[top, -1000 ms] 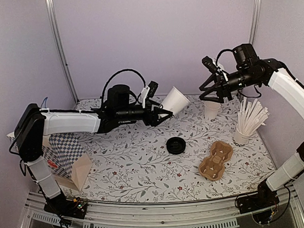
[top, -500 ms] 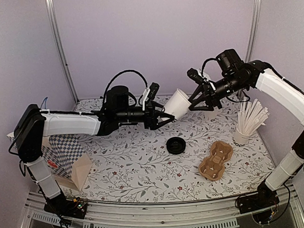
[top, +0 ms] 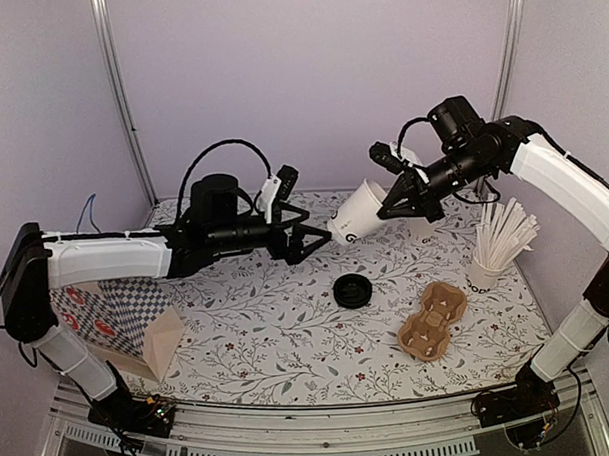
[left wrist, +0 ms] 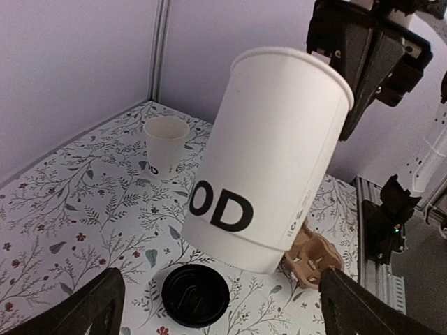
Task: Pack the takeout coffee
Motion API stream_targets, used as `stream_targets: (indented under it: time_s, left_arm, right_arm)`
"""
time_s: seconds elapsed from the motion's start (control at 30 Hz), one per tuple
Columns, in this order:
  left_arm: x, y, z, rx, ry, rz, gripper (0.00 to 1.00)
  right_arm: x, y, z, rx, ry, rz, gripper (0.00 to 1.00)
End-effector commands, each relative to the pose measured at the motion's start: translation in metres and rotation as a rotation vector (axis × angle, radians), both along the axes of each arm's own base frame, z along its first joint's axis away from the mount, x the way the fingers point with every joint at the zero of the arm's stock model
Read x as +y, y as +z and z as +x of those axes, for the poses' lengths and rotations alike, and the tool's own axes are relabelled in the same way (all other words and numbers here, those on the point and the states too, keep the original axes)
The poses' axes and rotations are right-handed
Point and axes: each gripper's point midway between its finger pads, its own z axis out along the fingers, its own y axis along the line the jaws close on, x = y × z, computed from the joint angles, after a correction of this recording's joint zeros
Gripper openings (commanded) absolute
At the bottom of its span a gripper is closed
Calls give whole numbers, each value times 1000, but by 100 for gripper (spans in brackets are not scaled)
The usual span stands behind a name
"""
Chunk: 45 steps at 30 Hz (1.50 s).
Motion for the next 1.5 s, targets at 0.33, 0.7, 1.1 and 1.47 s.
stream_targets:
  time_s: [0.33, 0.7, 1.1, 1.47]
  left_arm:
    - [120, 14, 87, 89, 538, 327, 100]
    - [113, -4, 73, 97, 433, 249, 100]
    - [110, -10, 62, 106, 382, 249, 99]
    - [103, -11, 58, 81, 319, 261, 99]
  right_arm:
    - [48, -133, -84, -192, 250, -600, 0]
    - [63, -183, -96, -211, 327, -741, 2]
    - [60, -167, -101, -226, 326, -705, 39]
    - [22, -70, -68, -189, 145, -366, 45]
